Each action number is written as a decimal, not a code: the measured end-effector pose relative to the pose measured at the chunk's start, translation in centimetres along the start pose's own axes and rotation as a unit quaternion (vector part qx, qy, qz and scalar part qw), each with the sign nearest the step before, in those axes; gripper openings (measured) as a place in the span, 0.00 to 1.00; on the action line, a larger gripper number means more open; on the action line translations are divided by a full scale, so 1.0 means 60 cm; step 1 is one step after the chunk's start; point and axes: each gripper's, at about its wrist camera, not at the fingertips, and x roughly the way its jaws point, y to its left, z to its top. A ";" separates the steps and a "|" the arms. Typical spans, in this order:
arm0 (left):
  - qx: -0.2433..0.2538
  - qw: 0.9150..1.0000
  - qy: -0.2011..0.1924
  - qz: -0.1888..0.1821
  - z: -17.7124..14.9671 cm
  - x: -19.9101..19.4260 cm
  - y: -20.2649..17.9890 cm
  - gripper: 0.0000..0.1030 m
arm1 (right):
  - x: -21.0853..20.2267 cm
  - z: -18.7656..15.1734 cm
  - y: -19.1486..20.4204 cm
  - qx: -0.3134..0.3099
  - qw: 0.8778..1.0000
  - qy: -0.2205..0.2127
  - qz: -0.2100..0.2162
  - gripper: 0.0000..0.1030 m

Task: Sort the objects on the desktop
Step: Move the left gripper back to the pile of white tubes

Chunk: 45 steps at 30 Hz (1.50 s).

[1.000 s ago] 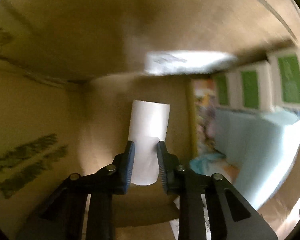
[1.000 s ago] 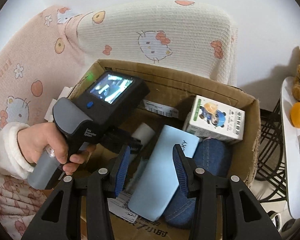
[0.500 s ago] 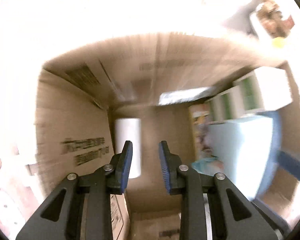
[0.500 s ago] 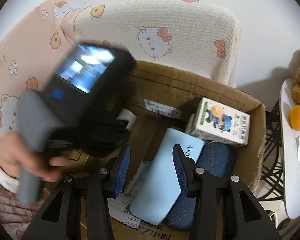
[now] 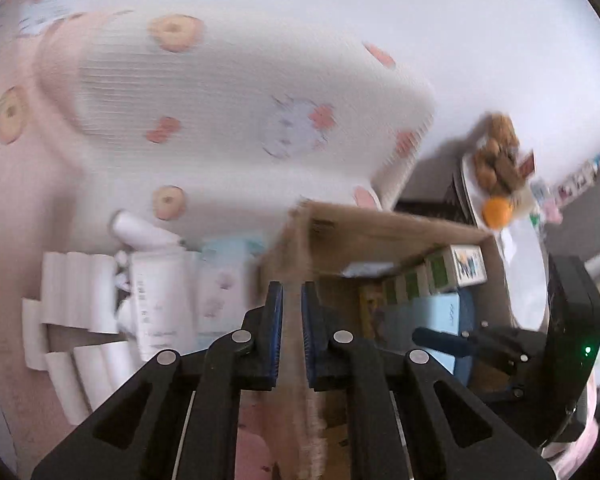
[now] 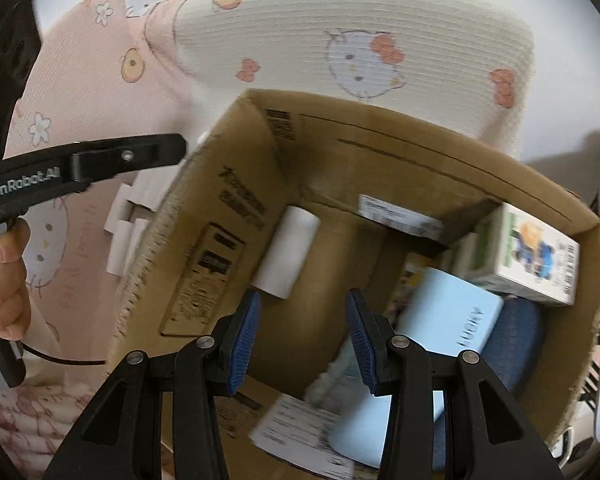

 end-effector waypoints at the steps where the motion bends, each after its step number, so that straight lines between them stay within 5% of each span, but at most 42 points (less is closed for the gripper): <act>1: -0.008 1.000 -0.009 -0.001 0.001 -0.012 0.018 0.09 | -0.001 0.005 0.012 -0.003 1.000 -0.004 0.001 0.40; 12: -0.096 0.991 -0.089 -0.024 -0.032 -0.114 0.159 0.07 | -0.050 0.074 0.136 -0.082 0.994 -0.066 -0.016 0.40; 21: -0.117 0.982 -0.143 0.033 -0.075 -0.178 0.222 0.07 | -0.066 0.109 0.264 -0.144 0.982 -0.121 0.024 0.40; 26: -0.156 0.978 -0.137 0.022 -0.089 -0.168 0.282 0.07 | -0.012 0.126 0.302 -0.142 0.983 -0.083 0.084 0.40; 35: -0.194 0.975 -0.107 0.006 -0.105 -0.100 0.358 0.07 | 0.081 0.177 0.331 -0.180 0.983 -0.032 0.030 0.40; 39: -0.205 0.973 -0.101 -0.018 -0.107 -0.072 0.379 0.07 | 0.116 0.198 0.341 -0.193 0.980 -0.016 0.041 0.40; 45: -0.240 0.966 -0.071 -0.061 -0.124 -0.003 0.419 0.07 | 0.205 0.201 0.342 -0.181 0.977 0.085 0.074 0.40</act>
